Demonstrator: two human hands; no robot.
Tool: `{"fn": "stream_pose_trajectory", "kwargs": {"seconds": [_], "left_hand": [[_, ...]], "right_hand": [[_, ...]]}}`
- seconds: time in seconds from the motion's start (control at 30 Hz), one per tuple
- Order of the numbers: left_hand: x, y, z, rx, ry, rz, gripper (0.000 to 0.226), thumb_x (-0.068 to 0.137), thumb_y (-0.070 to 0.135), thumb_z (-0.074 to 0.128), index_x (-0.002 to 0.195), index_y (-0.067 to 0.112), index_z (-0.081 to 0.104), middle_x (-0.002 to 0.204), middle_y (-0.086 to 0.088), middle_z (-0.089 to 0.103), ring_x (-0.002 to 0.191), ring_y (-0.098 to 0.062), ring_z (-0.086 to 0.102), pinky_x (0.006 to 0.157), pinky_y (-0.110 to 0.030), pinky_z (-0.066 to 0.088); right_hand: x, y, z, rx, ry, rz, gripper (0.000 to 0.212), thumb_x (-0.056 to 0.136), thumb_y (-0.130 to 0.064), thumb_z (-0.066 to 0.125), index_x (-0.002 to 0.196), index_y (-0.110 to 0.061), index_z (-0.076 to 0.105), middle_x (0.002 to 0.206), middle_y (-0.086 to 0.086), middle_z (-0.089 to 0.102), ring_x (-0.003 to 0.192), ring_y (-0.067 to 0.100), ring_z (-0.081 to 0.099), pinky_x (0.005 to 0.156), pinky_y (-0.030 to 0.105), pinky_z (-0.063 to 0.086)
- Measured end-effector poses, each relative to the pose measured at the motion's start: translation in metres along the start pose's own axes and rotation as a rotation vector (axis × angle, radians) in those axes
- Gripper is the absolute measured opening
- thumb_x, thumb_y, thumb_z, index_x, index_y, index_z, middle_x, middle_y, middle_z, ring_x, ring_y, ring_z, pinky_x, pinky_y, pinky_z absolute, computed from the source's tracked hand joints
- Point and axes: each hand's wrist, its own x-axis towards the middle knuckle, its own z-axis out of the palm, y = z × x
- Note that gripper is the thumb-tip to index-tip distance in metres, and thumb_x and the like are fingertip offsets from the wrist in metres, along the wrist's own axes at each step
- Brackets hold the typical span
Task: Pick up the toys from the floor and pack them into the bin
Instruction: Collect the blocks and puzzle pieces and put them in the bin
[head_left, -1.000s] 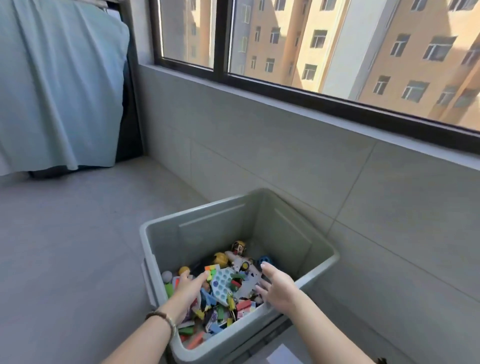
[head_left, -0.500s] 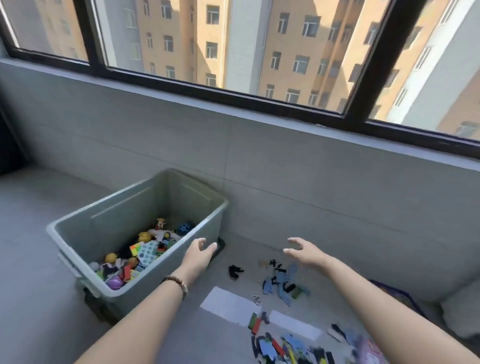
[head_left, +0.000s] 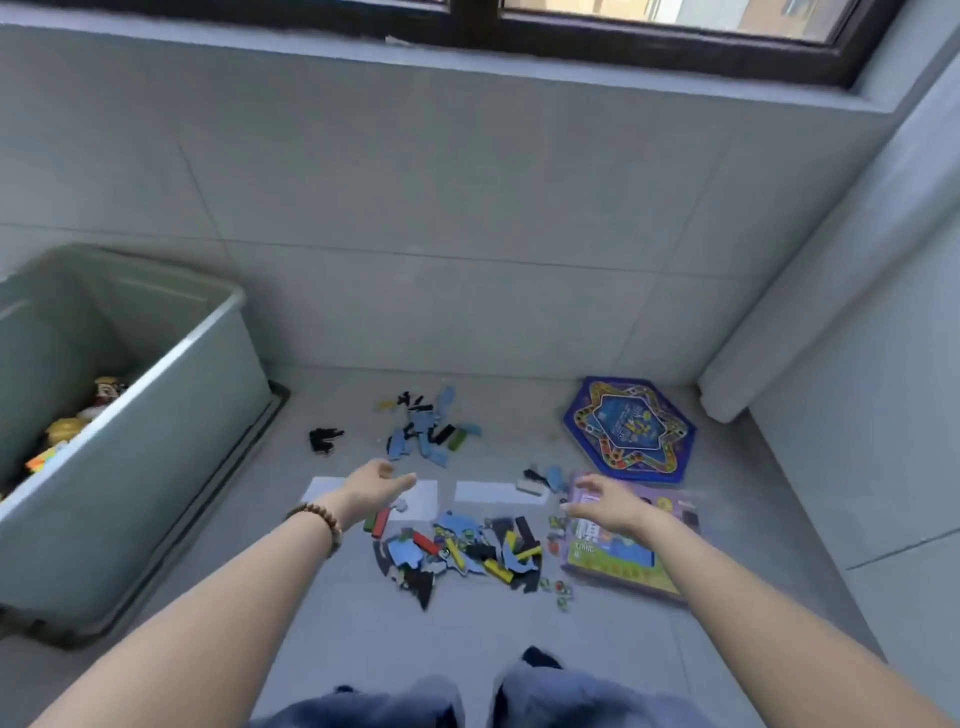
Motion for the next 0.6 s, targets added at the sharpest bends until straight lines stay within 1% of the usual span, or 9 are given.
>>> {"fn": "stream_pose_trajectory", "kwargs": {"seconds": [0.1, 0.2, 0.3, 0.33, 0.4, 0.43, 0.47, 0.53, 0.6], "left_hand": [[0.031, -0.005, 0.023, 0.092, -0.102, -0.032, 0.066, 0.093, 0.043, 0.051, 0.143, 0.004, 0.03, 0.145, -0.013, 0.041, 0.129, -0.027, 0.044, 0.105, -0.036, 0.039], [0.058, -0.013, 0.05, 0.138, -0.135, -0.024, 0.065, 0.092, 0.042, 0.053, 0.143, 0.007, 0.03, 0.147, -0.014, 0.037, 0.122, -0.028, 0.049, 0.094, -0.034, 0.045], [0.077, -0.027, 0.082, 0.229, -0.216, -0.021, 0.065, 0.09, 0.042, 0.057, 0.143, 0.014, 0.031, 0.148, -0.013, 0.036, 0.123, -0.027, 0.049, 0.101, -0.034, 0.043], [0.081, -0.032, 0.092, 0.294, -0.26, -0.012, 0.065, 0.09, 0.042, 0.057, 0.143, 0.016, 0.03, 0.148, -0.011, 0.036, 0.125, -0.026, 0.048, 0.102, -0.034, 0.041], [0.09, -0.041, 0.107, 0.374, -0.303, 0.02, 0.063, 0.09, 0.042, 0.056, 0.143, 0.017, 0.032, 0.144, -0.008, 0.041, 0.125, -0.023, 0.048, 0.102, -0.031, 0.039], [0.095, -0.044, 0.114, 0.371, -0.3, 0.039, 0.061, 0.09, 0.041, 0.056, 0.142, 0.017, 0.035, 0.141, -0.006, 0.045, 0.124, -0.021, 0.048, 0.101, -0.029, 0.039], [0.101, -0.047, 0.12, 0.342, -0.29, 0.053, 0.058, 0.091, 0.041, 0.056, 0.14, 0.017, 0.038, 0.138, -0.006, 0.048, 0.122, -0.02, 0.05, 0.1, -0.027, 0.04], [0.11, -0.053, 0.131, 0.235, -0.259, 0.06, 0.051, 0.091, 0.038, 0.056, 0.136, 0.018, 0.042, 0.134, -0.005, 0.051, 0.117, -0.019, 0.053, 0.095, -0.026, 0.042], [0.116, -0.059, 0.143, 0.137, -0.231, 0.057, 0.046, 0.092, 0.036, 0.056, 0.133, 0.019, 0.045, 0.13, -0.003, 0.054, 0.109, -0.017, 0.055, 0.088, -0.024, 0.044]], "right_hand": [[0.023, 0.026, 0.031, 0.063, -0.066, 0.037, 0.066, 0.083, -0.033, 0.069, 0.139, -0.011, 0.04, 0.144, 0.007, 0.041, 0.13, 0.02, 0.042, 0.101, 0.027, 0.034], [0.045, 0.049, 0.061, 0.178, -0.121, 0.092, 0.074, 0.08, -0.033, 0.072, 0.141, -0.012, 0.036, 0.147, 0.008, 0.037, 0.131, 0.021, 0.04, 0.098, 0.028, 0.038], [0.067, 0.07, 0.087, 0.237, -0.11, 0.12, 0.074, 0.079, -0.031, 0.073, 0.14, -0.015, 0.035, 0.149, 0.006, 0.034, 0.132, 0.021, 0.039, 0.094, 0.03, 0.046], [0.074, 0.076, 0.094, 0.245, -0.105, 0.119, 0.072, 0.08, -0.028, 0.073, 0.139, -0.014, 0.035, 0.147, 0.006, 0.035, 0.131, 0.022, 0.039, 0.09, 0.024, 0.048], [0.084, 0.084, 0.108, 0.279, -0.07, 0.109, 0.063, 0.082, -0.017, 0.072, 0.135, -0.01, 0.039, 0.136, 0.007, 0.042, 0.124, 0.025, 0.046, 0.064, 0.006, 0.047], [0.088, 0.087, 0.114, 0.299, -0.04, 0.101, 0.062, 0.081, -0.014, 0.072, 0.133, -0.008, 0.04, 0.131, 0.007, 0.042, 0.12, 0.025, 0.048, 0.054, 0.006, 0.046], [0.095, 0.092, 0.122, 0.288, 0.012, 0.085, 0.063, 0.078, -0.013, 0.074, 0.132, -0.009, 0.042, 0.132, 0.006, 0.041, 0.119, 0.023, 0.047, 0.053, 0.008, 0.048], [0.108, 0.1, 0.137, 0.217, 0.131, 0.045, 0.069, 0.072, -0.02, 0.08, 0.131, -0.013, 0.044, 0.136, 0.005, 0.04, 0.125, 0.02, 0.042, 0.081, 0.024, 0.053], [0.115, 0.105, 0.147, 0.139, 0.202, 0.012, 0.075, 0.068, -0.028, 0.082, 0.131, -0.017, 0.043, 0.135, 0.0, 0.04, 0.126, 0.016, 0.039, 0.1, 0.028, 0.042]]}}
